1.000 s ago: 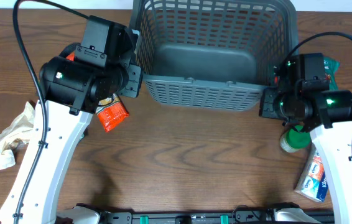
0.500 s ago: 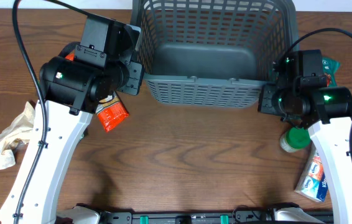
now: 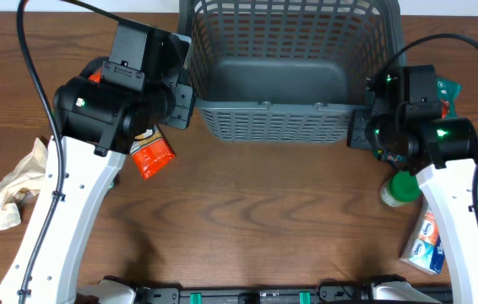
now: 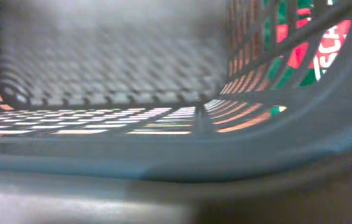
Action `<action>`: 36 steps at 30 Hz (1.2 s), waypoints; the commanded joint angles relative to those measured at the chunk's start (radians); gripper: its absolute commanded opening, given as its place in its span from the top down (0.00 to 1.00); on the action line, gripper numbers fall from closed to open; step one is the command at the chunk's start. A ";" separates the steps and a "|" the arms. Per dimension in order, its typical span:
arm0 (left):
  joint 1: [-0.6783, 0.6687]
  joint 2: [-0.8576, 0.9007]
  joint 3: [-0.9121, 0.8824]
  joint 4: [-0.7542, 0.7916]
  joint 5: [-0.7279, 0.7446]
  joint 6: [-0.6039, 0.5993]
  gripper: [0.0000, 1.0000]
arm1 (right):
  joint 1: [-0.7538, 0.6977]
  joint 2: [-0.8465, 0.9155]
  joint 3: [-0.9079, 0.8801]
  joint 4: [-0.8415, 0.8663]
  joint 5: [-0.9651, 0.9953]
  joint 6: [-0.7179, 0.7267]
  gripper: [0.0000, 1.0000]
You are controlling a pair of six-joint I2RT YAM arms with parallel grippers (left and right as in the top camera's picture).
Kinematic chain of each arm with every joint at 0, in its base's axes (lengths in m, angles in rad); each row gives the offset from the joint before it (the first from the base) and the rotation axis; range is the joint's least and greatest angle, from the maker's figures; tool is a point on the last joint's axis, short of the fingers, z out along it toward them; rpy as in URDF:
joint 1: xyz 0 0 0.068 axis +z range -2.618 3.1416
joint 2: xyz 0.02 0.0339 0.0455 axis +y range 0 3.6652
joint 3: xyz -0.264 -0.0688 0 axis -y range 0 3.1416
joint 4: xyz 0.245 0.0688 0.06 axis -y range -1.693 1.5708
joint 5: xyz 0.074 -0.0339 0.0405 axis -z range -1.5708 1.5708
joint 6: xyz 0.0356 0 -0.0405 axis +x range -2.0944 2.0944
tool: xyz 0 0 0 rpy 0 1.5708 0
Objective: Pack container
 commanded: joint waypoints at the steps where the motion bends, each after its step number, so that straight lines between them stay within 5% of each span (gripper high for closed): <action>1: -0.003 0.004 0.011 0.003 -0.013 0.011 0.75 | 0.009 0.021 0.013 0.005 -0.010 -0.017 0.99; 23: -0.003 0.004 0.011 0.001 -0.043 0.010 0.74 | 0.031 0.087 0.013 0.031 -0.133 -0.059 0.95; 29: -0.001 0.004 0.011 -0.004 -0.083 0.010 0.36 | 0.070 0.067 0.013 -0.050 -0.144 -0.026 0.86; 36: 0.023 -0.001 0.011 0.001 -0.084 -0.050 0.33 | 0.070 0.015 0.013 -0.171 -0.145 0.003 0.74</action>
